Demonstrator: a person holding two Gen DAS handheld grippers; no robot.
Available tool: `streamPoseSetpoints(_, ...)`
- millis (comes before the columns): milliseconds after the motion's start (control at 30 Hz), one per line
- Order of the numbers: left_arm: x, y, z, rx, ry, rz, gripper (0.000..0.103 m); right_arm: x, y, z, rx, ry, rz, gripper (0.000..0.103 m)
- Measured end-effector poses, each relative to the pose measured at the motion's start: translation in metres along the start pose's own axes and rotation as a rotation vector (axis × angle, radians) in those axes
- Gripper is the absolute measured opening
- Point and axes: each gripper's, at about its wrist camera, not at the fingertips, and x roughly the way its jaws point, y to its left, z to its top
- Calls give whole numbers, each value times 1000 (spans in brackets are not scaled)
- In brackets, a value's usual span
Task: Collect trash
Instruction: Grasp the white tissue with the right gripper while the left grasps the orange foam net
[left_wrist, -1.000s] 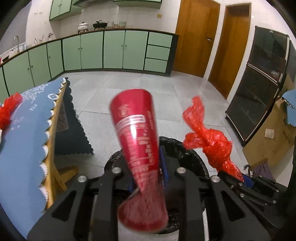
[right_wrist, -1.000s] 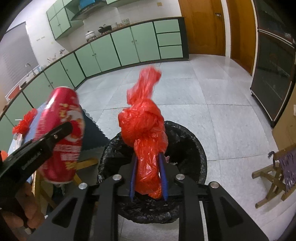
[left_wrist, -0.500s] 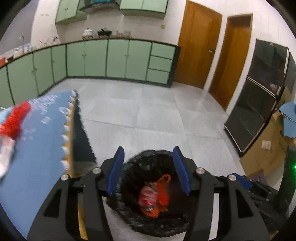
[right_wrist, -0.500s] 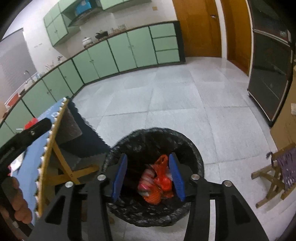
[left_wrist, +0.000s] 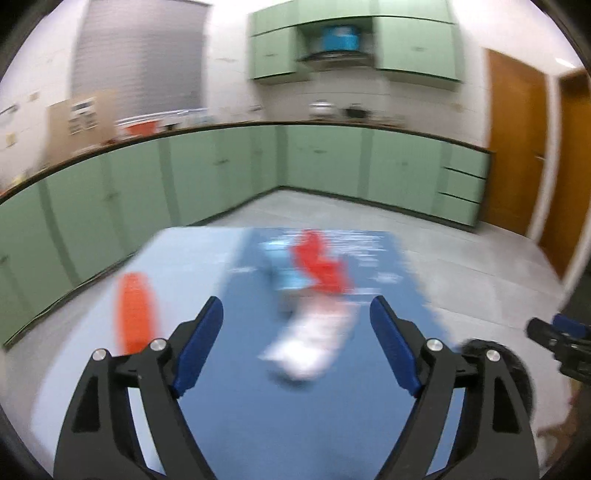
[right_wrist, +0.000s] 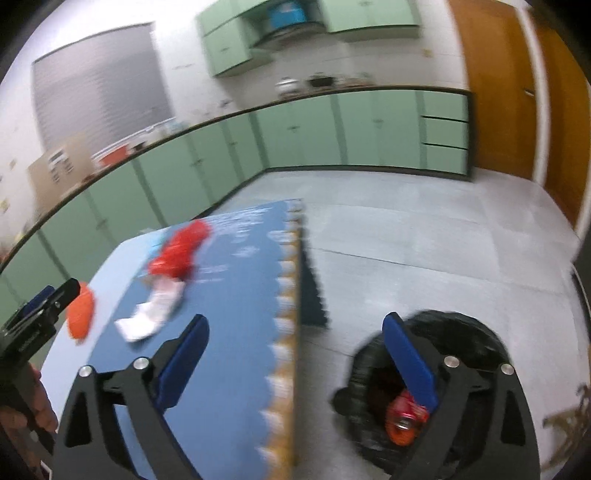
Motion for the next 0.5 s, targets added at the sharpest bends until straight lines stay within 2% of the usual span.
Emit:
streamPoseSetpoints(133, 14, 65, 6, -33, 28, 149, 80, 35, 58, 5, -38, 49, 61, 93)
streamPoseSetpoints(233, 37, 105, 10, -57, 63, 210, 80, 69, 100, 2, -65, 113, 89, 93)
streamPoseSetpoints(333, 64, 129, 7, -83, 119, 219, 80, 102, 127, -4, -116, 157, 62, 93)
streamPoseSetpoints(500, 93, 148, 3, -135, 185, 229, 81, 139, 142, -1, -116, 210, 46, 92)
